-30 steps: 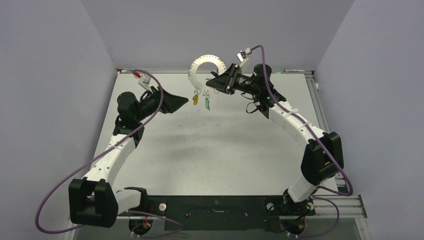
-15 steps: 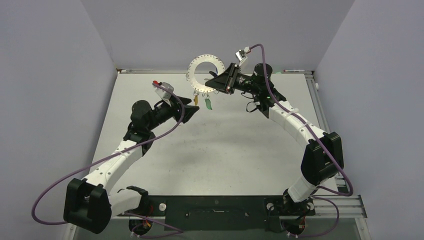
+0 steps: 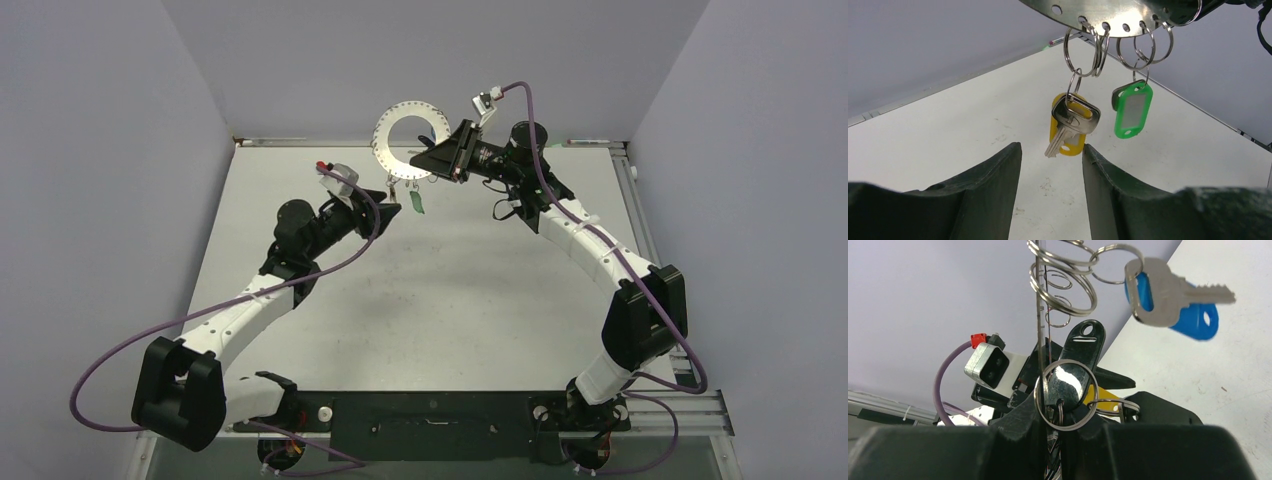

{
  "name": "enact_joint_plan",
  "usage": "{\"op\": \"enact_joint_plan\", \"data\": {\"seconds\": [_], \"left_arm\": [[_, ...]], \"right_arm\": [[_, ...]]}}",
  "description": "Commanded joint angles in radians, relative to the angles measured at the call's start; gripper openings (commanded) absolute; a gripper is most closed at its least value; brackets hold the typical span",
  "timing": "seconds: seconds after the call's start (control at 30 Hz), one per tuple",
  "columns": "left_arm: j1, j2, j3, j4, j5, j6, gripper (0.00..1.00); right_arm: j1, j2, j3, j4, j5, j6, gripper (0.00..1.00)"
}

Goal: Remove the keys from the keyring

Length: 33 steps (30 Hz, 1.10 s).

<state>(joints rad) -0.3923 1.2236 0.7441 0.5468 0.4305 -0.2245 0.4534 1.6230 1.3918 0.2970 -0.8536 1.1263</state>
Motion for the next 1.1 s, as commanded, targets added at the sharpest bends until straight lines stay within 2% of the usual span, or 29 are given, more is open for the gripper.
{"op": "enact_joint_plan", "data": {"seconds": [0.0,0.43,0.53,0.73,1.07], "left_arm": [[-0.012,-0.005,0.050,0.074,-0.056,-0.005,0.45],[-0.058,0.016,0.070,0.094,-0.114,-0.015,0.50],[-0.060,0.023,0.074,0.097,-0.129,-0.012,0.47],[-0.059,0.044,0.092,0.109,-0.146,-0.009,0.35],[-0.060,0.072,0.122,0.117,-0.127,-0.010,0.35]], "right_arm": [[0.008,-0.035,0.063,0.068,0.002,-0.011,0.05],[0.007,-0.029,0.065,0.069,0.002,-0.014,0.05],[0.005,-0.034,0.058,0.069,0.001,-0.014,0.05],[0.001,-0.041,0.056,0.064,-0.005,-0.016,0.05],[-0.009,-0.050,0.049,0.066,-0.011,-0.005,0.05]]}}
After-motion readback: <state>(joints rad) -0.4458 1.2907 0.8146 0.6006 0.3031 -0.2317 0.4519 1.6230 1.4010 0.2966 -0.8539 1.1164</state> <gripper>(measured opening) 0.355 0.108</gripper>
